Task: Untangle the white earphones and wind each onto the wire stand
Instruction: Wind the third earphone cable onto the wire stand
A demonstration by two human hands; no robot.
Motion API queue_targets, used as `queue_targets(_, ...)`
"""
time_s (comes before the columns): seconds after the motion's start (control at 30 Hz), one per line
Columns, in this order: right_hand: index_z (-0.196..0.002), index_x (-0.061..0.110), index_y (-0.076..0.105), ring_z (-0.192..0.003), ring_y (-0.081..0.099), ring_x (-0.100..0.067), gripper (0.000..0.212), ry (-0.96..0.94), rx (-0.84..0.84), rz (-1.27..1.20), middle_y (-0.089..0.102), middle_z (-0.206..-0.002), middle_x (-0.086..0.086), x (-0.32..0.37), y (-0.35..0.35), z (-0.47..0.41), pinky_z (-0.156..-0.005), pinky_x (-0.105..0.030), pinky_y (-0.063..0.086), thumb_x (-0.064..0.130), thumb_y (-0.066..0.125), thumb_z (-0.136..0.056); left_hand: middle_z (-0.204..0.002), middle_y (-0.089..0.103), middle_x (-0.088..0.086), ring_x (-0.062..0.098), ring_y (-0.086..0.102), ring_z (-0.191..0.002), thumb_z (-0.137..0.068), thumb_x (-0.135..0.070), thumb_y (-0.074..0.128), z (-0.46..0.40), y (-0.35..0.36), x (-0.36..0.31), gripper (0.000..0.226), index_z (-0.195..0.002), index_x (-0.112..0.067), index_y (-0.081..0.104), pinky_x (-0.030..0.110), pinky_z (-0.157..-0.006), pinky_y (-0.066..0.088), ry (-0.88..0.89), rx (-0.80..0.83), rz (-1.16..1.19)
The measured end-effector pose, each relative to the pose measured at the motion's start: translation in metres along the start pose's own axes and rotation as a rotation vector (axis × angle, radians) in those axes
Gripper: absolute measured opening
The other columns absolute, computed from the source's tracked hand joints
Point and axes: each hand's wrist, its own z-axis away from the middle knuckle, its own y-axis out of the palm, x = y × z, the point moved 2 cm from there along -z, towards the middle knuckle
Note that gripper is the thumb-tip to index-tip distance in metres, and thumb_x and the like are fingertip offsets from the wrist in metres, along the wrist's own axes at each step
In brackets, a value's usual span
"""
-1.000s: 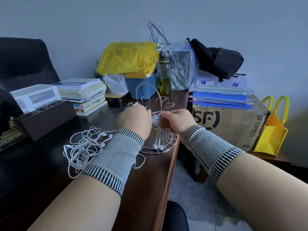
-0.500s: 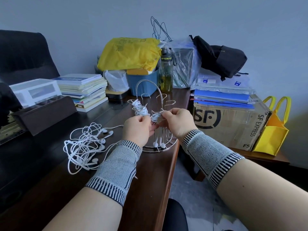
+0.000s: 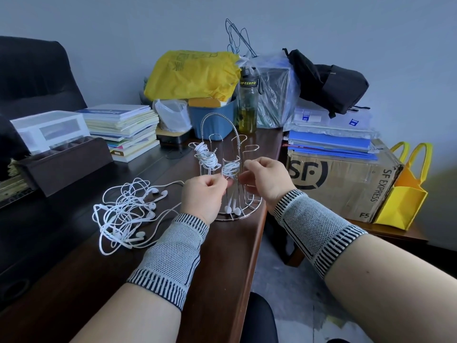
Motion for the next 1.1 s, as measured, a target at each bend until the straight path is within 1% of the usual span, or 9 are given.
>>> queue_targets(0.1, -0.074, 0.014, 0.06, -0.071, 0.063, -0.023, 0.019, 0.002, 0.014, -0.003, 0.069, -0.068, -0.004, 0.0, -0.001, 0.0, -0.069, -0.038, 0.051, 0.024, 0.06, -0.09, -0.078, 0.051, 0.001, 0.014, 0.048, -0.075, -0.058, -0.045, 0.053, 0.0, 0.001, 0.0, 0.029, -0.07, -0.019, 0.059, 0.042, -0.084, 0.054, 0.048, 0.03, -0.073)
queue_targets(0.2, -0.072, 0.014, 0.059, -0.07, 0.062, -0.023, 0.02, -0.012, 0.001, 0.021, 0.069, -0.069, -0.005, 0.0, -0.001, 0.0, -0.067, -0.036, 0.051, 0.023, 0.062, -0.09, -0.08, 0.068, -0.008, 0.014, 0.049, -0.074, -0.06, -0.039, 0.053, 0.003, 0.004, -0.003, 0.024, -0.073, -0.019, 0.056, 0.031, -0.073, 0.045, 0.055, 0.049, -0.091)
queue_targets(0.4, -0.07, 0.009, 0.067, -0.065, 0.062, -0.023, 0.044, 0.021, -0.014, 0.132, 0.067, -0.07, -0.007, 0.013, 0.0, -0.002, -0.063, -0.033, 0.048, 0.048, 0.055, -0.087, -0.077, 0.056, 0.002, 0.015, 0.051, -0.073, -0.056, -0.044, 0.053, -0.002, 0.0, -0.006, 0.051, -0.071, 0.003, 0.064, 0.048, -0.085, 0.053, 0.031, 0.031, -0.153)
queue_targets(0.5, -0.069, 0.009, 0.068, -0.062, 0.061, -0.022, 0.045, 0.086, -0.01, 0.128, 0.067, -0.068, -0.007, 0.017, 0.002, -0.003, -0.062, -0.033, 0.048, 0.051, 0.062, -0.081, -0.07, 0.057, 0.006, 0.015, 0.05, -0.067, -0.058, -0.041, 0.056, -0.001, 0.0, -0.009, 0.056, -0.082, 0.009, 0.063, 0.04, -0.073, 0.054, 0.036, 0.029, -0.175)
queue_targets(0.67, -0.066, 0.01, 0.062, -0.053, 0.059, -0.017, 0.031, 0.168, -0.014, 0.004, 0.064, -0.064, -0.005, 0.019, 0.006, -0.005, -0.053, -0.024, 0.045, 0.036, 0.068, -0.081, -0.055, 0.044, 0.014, 0.019, 0.035, -0.056, -0.076, -0.017, 0.062, 0.003, 0.0, -0.019, 0.031, -0.055, 0.001, 0.047, 0.033, -0.055, 0.032, 0.073, -0.043, -0.275)
queue_targets(0.73, -0.065, 0.01, 0.06, -0.052, 0.06, -0.017, 0.029, 0.167, -0.029, -0.021, 0.063, -0.062, -0.005, 0.02, 0.007, -0.007, -0.053, -0.024, 0.047, 0.032, 0.069, -0.081, -0.063, 0.056, 0.026, 0.022, 0.042, -0.055, -0.075, -0.021, 0.059, 0.002, -0.001, -0.023, 0.032, -0.051, -0.007, 0.045, 0.04, -0.052, 0.039, 0.092, -0.082, -0.314)
queue_targets(0.9, -0.068, 0.007, 0.061, -0.06, 0.064, -0.022, 0.027, 0.171, -0.013, -0.049, 0.064, -0.062, -0.008, 0.02, 0.007, -0.009, -0.067, -0.035, 0.055, 0.028, 0.071, -0.081, -0.073, 0.073, 0.013, 0.033, 0.071, -0.077, -0.064, -0.033, 0.052, -0.001, -0.011, -0.021, 0.028, -0.059, -0.005, 0.053, 0.054, -0.068, 0.059, 0.022, -0.125, -0.289)
queue_targets(1.0, -0.069, 0.006, 0.061, -0.061, 0.066, -0.022, 0.026, 0.178, -0.005, -0.076, 0.064, -0.061, -0.007, 0.02, 0.008, -0.009, -0.065, -0.034, 0.055, 0.028, 0.071, -0.082, -0.066, 0.073, 0.001, 0.017, 0.073, -0.072, -0.078, -0.019, 0.059, 0.001, -0.013, -0.018, 0.011, -0.069, -0.012, 0.059, 0.042, -0.076, 0.06, -0.072, -0.079, -0.192)
queue_targets(1.1, -0.071, 0.006, 0.062, -0.06, 0.066, -0.022, 0.026, 0.183, 0.001, -0.098, 0.064, -0.059, -0.006, 0.019, 0.008, -0.009, -0.066, -0.033, 0.055, 0.027, 0.07, -0.082, -0.077, 0.074, 0.001, 0.013, 0.055, -0.055, -0.085, -0.01, 0.057, 0.005, -0.011, -0.021, 0.017, -0.074, -0.02, 0.064, 0.03, -0.06, 0.046, -0.1, -0.046, -0.187)
